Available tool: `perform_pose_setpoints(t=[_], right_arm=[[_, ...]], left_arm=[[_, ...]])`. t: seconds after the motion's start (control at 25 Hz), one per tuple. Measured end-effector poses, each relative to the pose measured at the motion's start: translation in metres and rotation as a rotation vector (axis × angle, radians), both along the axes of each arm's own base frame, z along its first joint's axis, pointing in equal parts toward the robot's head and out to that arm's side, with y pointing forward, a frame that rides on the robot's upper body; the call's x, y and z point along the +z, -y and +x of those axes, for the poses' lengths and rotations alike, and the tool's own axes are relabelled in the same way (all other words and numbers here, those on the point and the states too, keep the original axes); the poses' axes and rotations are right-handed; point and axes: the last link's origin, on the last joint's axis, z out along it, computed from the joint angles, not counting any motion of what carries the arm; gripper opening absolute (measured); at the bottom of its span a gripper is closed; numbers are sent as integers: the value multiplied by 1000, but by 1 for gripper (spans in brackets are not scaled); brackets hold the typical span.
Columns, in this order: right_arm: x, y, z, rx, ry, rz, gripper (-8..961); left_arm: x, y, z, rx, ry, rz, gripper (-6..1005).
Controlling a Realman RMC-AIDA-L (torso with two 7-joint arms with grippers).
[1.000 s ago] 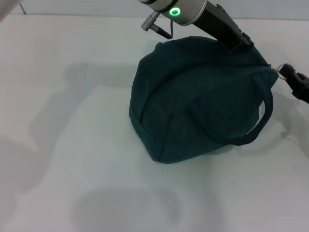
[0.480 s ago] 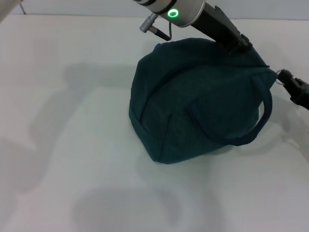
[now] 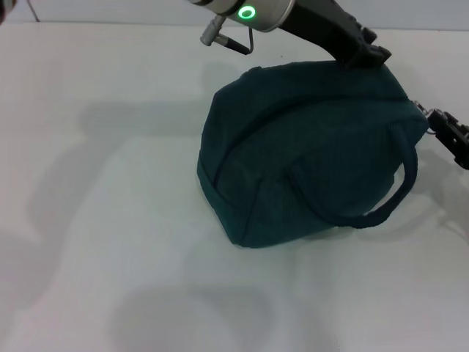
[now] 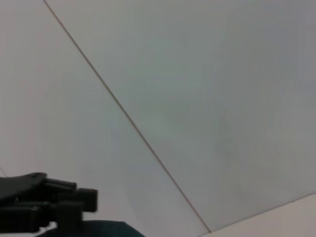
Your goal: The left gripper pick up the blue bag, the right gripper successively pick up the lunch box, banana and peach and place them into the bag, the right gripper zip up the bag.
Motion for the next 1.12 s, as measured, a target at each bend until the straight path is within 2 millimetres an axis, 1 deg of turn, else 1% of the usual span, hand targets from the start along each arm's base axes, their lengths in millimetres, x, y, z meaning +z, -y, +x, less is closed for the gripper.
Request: perform_pose_setpoints(t=[0.24,0.32,0.44,0.56,0.64,0.68,0.84,1.0,1.12], right_arm=[[2,8,10,-28,14,-4,311],[4,10,12,-28,17,-3,406],[6,11,8,6,7,-24,548],[10,14,6,31,-39,-86,624],[17,17,11,16,-61,-85,624],[17,17,11,16,-61,-85,623],[34,21,20,-17,-102,-49,623],[40,23,19,7,-105,-44,622],[42,24,16,40,-83,-30,621]], left_arm=[[3,2,-5,10,16,-1,291],[3,2,-5,12,18,-4,323],[4,2,-5,14,21,-6,330],[4,2,-6,19,22,-8,336],[4,3,-8,25,22,-12,340],[4,3,-9,28,23,-14,343],[4,4,-11,35,24,-16,351],[5,4,-12,36,29,-18,360],[10,7,-11,25,67,-11,366]])
